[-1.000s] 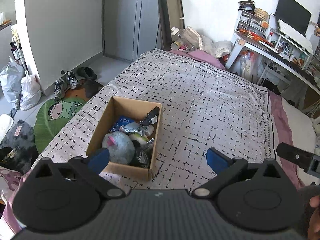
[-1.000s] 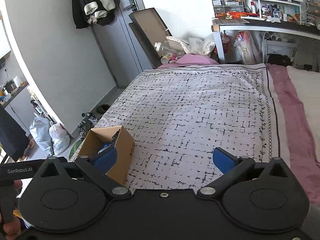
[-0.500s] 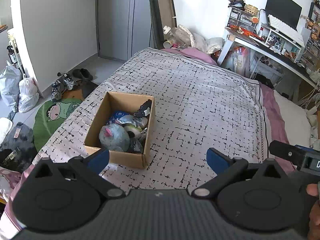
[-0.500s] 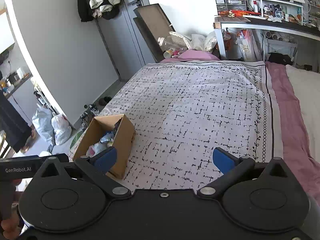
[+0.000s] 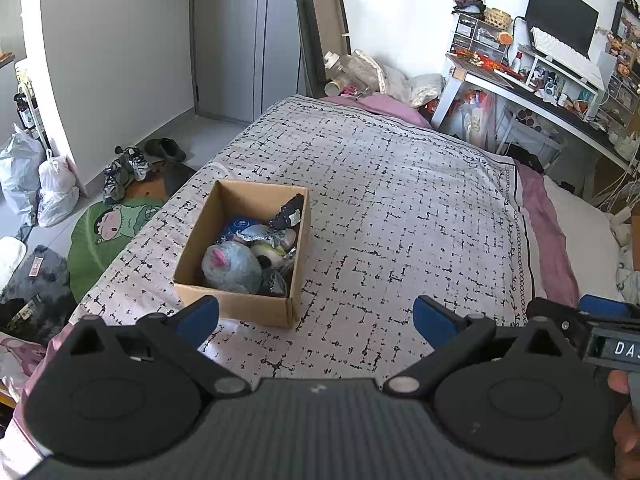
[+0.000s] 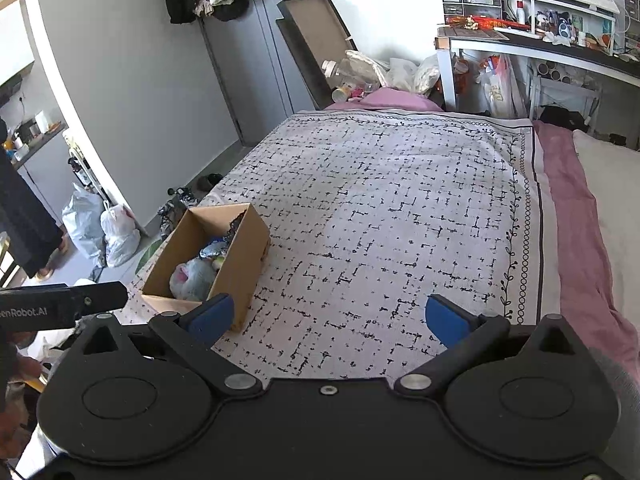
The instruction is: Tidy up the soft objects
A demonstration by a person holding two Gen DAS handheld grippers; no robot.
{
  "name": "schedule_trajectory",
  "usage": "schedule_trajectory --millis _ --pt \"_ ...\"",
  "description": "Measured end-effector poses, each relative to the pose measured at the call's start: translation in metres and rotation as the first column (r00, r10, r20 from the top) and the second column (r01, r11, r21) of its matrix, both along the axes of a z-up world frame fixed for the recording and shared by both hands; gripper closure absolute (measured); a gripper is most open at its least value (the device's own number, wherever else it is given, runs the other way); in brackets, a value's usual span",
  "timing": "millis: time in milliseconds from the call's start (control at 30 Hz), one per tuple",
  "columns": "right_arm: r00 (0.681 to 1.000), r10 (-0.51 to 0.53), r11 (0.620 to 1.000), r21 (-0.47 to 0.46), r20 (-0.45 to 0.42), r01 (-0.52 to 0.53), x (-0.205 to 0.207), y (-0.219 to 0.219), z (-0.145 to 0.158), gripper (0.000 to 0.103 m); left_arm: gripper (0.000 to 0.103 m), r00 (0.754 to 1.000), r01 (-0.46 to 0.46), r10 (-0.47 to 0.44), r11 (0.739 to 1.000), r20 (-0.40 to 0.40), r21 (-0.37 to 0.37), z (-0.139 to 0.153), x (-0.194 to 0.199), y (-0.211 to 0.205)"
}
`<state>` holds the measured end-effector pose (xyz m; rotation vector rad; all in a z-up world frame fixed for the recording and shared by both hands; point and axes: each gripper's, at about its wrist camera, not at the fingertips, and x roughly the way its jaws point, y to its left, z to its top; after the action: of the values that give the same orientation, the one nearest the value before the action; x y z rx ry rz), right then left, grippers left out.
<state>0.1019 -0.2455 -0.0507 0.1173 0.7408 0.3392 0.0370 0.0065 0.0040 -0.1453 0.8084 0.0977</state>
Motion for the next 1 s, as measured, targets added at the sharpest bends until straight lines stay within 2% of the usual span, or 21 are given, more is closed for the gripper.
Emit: schedule_trajectory --millis 1000 --pt "1.000 0.002 0.999 -0.040 -0.006 -0.002 0.0006 0.0027 -0.0010 0.000 0.001 1.000 0.011 -0.011 1.000 0.004 -0.002 0.0014 -0.0015 -0.0008"
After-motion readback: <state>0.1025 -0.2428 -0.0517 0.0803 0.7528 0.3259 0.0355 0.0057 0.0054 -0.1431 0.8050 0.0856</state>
